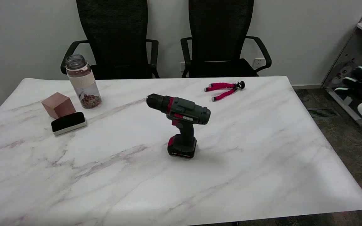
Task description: Pick up the power screwdriver.
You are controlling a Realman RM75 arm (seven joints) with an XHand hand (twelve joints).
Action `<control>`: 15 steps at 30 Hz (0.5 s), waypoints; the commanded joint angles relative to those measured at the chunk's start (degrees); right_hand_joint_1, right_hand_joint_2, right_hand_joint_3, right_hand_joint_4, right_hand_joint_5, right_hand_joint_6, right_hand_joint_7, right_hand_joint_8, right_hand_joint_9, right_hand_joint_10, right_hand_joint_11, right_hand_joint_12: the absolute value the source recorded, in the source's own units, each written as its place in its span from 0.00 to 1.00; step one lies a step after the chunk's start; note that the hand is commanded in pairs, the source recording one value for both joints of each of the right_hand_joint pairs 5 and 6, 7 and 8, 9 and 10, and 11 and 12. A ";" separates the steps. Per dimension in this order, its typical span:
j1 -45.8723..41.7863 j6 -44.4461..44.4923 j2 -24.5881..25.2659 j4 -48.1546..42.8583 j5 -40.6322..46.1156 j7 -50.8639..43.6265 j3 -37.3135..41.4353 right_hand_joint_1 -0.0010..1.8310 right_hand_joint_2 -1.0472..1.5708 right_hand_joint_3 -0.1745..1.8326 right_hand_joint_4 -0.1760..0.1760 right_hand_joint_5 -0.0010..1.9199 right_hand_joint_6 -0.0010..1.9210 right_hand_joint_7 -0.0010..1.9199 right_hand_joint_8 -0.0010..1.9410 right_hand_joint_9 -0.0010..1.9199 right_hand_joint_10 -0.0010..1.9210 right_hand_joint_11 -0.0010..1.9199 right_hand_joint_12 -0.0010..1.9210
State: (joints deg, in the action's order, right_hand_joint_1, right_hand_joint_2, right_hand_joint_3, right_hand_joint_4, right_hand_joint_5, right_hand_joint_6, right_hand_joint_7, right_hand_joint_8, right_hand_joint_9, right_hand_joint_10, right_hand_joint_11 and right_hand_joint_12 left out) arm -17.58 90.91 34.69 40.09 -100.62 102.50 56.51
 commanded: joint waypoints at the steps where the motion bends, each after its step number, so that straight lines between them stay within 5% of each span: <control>1: 7.36 -10.95 -2.65 -0.81 -14.35 -2.80 0.77 0.50 0.42 0.46 0.06 0.15 0.15 0.15 0.15 0.24 0.24 0.36 0.36; 7: 8.22 -19.13 -2.96 0.41 -17.23 -7.81 5.00 0.51 0.37 0.50 0.14 0.15 0.15 0.15 0.15 0.23 0.23 0.35 0.35; 15: 8.26 -24.76 -2.57 7.13 -17.94 -10.56 3.62 0.51 0.27 0.49 0.47 0.15 0.15 0.15 0.15 0.20 0.20 0.29 0.29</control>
State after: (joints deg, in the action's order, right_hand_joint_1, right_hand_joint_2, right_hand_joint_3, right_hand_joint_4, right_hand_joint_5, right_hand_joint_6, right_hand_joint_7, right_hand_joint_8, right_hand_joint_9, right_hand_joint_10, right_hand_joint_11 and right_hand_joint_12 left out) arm -12.37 79.23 32.80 40.40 -111.86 98.57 58.67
